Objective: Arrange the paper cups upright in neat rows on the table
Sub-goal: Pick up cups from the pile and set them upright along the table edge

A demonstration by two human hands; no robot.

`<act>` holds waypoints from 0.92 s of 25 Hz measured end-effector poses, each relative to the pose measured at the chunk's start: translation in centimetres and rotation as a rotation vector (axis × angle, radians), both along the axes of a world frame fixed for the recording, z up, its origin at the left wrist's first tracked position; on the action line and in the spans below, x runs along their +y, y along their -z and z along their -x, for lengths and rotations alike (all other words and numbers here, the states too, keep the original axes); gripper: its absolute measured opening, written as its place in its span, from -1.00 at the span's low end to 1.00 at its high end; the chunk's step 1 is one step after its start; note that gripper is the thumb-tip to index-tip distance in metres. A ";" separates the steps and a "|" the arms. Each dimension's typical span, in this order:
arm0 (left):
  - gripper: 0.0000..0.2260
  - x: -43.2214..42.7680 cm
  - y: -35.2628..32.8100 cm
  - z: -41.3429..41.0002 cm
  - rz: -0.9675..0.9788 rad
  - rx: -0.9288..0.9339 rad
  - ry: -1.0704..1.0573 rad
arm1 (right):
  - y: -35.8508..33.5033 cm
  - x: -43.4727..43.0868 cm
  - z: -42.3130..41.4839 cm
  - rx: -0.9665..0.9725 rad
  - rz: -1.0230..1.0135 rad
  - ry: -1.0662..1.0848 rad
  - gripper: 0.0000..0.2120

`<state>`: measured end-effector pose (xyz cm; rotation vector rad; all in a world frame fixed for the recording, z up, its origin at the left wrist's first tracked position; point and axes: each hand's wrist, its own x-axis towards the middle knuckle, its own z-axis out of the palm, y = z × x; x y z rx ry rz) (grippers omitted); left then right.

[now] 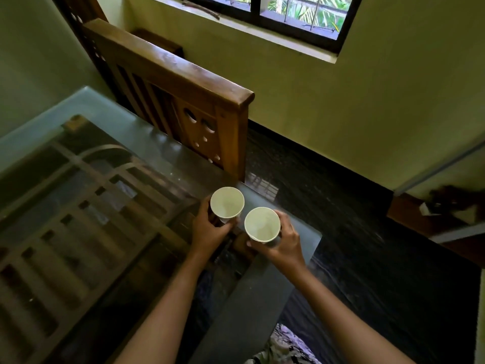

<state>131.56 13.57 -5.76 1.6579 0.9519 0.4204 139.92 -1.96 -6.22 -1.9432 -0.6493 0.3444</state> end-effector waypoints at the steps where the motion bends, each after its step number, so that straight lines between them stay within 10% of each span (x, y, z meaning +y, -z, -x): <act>1: -0.35 0.0 0.3 0.0 0.015 -0.009 -0.014 | 0.0 0.0 0.0 -0.004 -0.001 0.001 -0.29; 14: -0.40 -2.4 -1.0 3.8 -0.045 0.022 -0.046 | -0.3 -3.4 1.9 0.032 0.077 -0.069 -0.13; 23: -0.48 -12.4 -5.6 18.8 -0.597 0.250 -0.045 | -4.8 -8.5 11.5 -0.243 0.156 -0.406 -0.41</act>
